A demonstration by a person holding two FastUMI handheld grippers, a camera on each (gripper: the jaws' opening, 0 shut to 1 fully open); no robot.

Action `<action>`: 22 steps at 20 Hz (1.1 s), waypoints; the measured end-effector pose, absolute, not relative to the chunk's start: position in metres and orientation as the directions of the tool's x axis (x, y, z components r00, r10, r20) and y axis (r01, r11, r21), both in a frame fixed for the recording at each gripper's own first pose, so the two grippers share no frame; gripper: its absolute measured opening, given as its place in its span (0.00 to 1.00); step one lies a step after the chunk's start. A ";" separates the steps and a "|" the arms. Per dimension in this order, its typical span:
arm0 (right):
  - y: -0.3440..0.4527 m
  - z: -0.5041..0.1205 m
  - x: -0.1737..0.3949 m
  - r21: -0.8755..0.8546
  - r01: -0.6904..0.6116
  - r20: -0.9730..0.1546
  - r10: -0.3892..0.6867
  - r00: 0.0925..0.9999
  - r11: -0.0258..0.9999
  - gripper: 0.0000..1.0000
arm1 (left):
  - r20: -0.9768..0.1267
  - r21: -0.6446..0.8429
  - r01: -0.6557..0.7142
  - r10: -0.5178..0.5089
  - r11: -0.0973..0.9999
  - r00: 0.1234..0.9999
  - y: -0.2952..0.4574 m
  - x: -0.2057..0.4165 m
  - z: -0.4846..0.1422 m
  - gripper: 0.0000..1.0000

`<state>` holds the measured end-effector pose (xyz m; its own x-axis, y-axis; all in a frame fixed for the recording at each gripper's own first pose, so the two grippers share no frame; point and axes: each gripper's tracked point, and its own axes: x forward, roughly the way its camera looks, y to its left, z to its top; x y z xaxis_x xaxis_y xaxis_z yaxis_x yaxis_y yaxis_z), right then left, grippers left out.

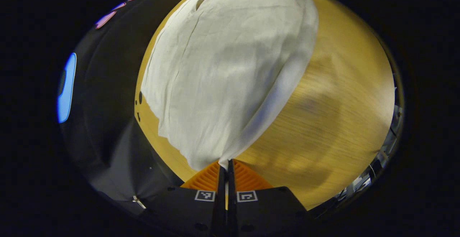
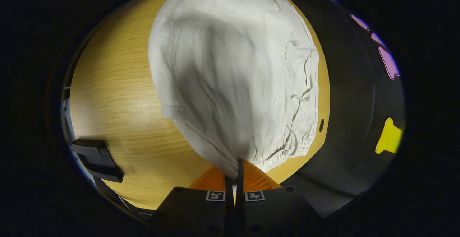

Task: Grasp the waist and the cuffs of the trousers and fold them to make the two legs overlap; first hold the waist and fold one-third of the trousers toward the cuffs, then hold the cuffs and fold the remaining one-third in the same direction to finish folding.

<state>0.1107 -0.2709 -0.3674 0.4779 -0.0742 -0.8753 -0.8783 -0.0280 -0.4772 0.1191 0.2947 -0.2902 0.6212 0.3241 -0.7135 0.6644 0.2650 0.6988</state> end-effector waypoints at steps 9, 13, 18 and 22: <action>-0.275 -0.342 0.121 -0.529 -0.842 -0.849 -0.057 0.526 0.110 0.05 | -0.559 0.808 0.406 0.339 0.427 0.756 0.288 0.116 -0.247 0.05; -0.274 -0.314 0.137 -0.582 -0.792 -0.809 -0.038 0.586 0.187 0.05 | -0.441 0.851 0.266 0.344 0.452 0.829 0.280 0.131 -0.202 0.05; -0.271 -0.273 0.176 -0.649 -0.693 -0.736 -0.031 0.676 0.314 0.05 | -0.344 0.854 0.128 0.363 0.504 0.866 0.277 0.167 -0.154 0.05; -0.267 -0.243 0.214 -0.644 -0.600 -0.698 -0.045 0.714 0.475 0.05 | -0.275 0.835 0.032 0.364 0.550 0.890 0.273 0.214 -0.115 0.05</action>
<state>0.2144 -0.2670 -0.2429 0.7143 -0.0446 -0.6984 -0.5997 0.4755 -0.6437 0.2143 0.2734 -0.1151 0.8898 0.3645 -0.2746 0.0323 0.5499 0.8346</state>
